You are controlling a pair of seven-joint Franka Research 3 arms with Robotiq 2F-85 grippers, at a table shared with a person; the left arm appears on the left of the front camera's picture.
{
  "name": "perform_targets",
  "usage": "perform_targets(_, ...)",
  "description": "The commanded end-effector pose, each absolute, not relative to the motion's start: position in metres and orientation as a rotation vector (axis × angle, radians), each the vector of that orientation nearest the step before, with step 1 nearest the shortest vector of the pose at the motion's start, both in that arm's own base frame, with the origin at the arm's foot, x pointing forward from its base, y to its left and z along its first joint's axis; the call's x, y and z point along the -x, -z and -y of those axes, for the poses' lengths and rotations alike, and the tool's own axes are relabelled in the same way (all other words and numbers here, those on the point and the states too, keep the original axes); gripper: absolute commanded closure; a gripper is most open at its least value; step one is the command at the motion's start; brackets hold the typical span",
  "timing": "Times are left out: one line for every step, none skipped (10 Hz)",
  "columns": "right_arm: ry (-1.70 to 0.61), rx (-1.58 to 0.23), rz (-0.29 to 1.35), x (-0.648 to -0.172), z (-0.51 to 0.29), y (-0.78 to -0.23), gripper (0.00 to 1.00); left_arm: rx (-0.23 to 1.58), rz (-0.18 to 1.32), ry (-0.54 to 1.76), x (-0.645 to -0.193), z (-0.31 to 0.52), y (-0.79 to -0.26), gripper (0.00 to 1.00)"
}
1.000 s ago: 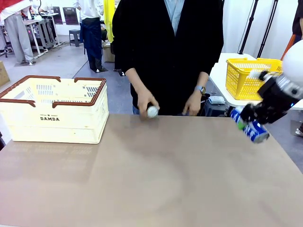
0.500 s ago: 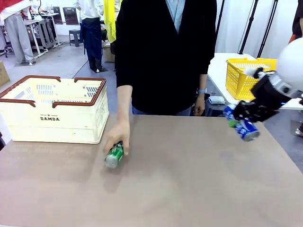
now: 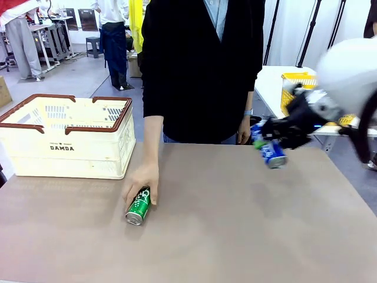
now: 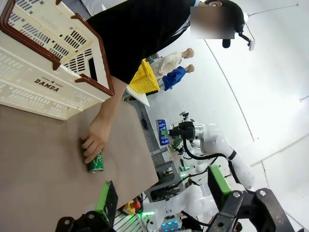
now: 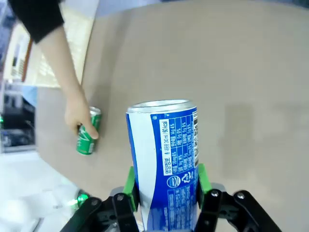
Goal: Place the drinks into the Shopping basket.
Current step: Pick up one drink and place it into the Shopping basket.
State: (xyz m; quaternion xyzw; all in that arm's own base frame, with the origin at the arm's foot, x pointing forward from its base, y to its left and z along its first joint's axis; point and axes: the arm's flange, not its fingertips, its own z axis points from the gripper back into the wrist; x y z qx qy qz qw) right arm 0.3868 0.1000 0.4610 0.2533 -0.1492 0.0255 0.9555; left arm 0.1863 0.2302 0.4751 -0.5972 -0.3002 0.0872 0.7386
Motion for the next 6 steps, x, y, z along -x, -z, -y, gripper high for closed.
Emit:
perform_targets(0.147,-0.612,0.351,-0.337,0.009,-0.479,1.0,1.33,0.683,-0.179,-0.187,-0.231,-0.477,0.0)
perform_targets(0.208,-0.597,0.375,-0.315,0.034,-0.476,1.0,1.33,0.683,-0.179,-0.187,-0.231,-0.477,0.0)
perform_targets(0.24,-0.579,0.39,-0.302,0.044,-0.473,1.0,1.33,0.683,-0.179,-0.187,-0.231,-0.477,0.0)
perform_targets(0.252,-0.605,0.407,-0.295,0.052,-0.469,1.0,1.33,0.683,-0.179,-0.187,-0.231,-0.477,0.0)
perform_targets(0.262,-0.623,0.415,-0.292,0.057,-0.466,1.0,1.33,0.683,-0.179,-0.187,-0.231,-0.477,0.0)
perform_targets(0.267,-0.614,0.419,-0.291,0.057,-0.464,1.0,1.33,0.683,-0.179,-0.187,-0.231,-0.477,0.0)
